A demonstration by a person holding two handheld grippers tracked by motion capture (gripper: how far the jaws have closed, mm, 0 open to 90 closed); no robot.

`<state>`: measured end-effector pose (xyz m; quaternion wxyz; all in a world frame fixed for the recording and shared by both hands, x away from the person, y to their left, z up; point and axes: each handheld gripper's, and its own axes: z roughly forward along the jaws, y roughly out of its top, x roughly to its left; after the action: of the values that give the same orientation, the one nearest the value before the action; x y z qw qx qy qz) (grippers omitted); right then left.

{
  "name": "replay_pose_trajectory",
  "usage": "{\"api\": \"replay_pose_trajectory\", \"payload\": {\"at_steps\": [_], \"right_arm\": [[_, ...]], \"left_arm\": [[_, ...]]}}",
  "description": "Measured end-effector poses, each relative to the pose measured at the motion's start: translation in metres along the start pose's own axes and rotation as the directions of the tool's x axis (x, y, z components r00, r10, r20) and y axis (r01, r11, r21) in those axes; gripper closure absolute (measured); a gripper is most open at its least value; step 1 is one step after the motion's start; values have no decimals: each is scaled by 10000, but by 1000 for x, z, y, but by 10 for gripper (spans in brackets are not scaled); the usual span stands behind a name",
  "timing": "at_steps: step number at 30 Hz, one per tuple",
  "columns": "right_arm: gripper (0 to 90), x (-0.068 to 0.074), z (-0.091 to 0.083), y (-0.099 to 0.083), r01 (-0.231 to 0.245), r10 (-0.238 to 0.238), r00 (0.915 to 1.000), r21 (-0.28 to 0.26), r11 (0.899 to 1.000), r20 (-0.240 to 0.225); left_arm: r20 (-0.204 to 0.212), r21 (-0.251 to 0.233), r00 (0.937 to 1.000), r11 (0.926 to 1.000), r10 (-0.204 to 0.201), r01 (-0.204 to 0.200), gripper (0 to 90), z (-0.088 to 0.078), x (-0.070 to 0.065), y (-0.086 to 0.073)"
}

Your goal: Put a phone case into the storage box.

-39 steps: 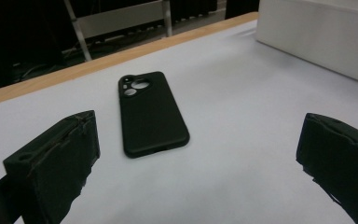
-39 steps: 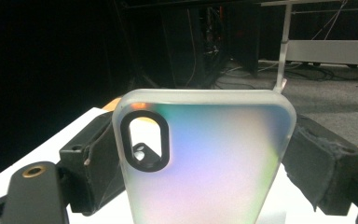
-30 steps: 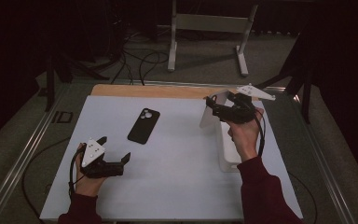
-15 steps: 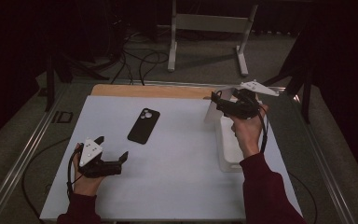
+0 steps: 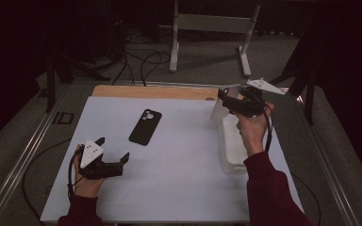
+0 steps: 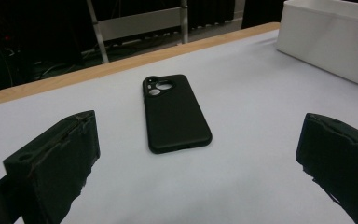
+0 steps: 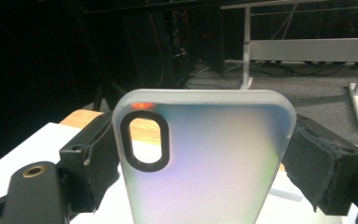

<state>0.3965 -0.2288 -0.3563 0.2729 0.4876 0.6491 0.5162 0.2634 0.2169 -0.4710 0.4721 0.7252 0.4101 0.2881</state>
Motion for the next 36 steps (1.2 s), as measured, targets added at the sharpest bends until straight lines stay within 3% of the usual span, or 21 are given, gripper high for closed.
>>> {"api": "replay_pose_trajectory", "payload": {"at_steps": [20,36], "right_arm": [[167,-17,13,6,-36,23,9969,164,9999,787],[167,-30,26,3,-16,-47,9890,426,9991,1480]], "left_arm": [[11,-22,10000,10000,-56,56,0,0,1,0],[-41,-48,9999,9999,-126,126,0,-1,1,0]]}}
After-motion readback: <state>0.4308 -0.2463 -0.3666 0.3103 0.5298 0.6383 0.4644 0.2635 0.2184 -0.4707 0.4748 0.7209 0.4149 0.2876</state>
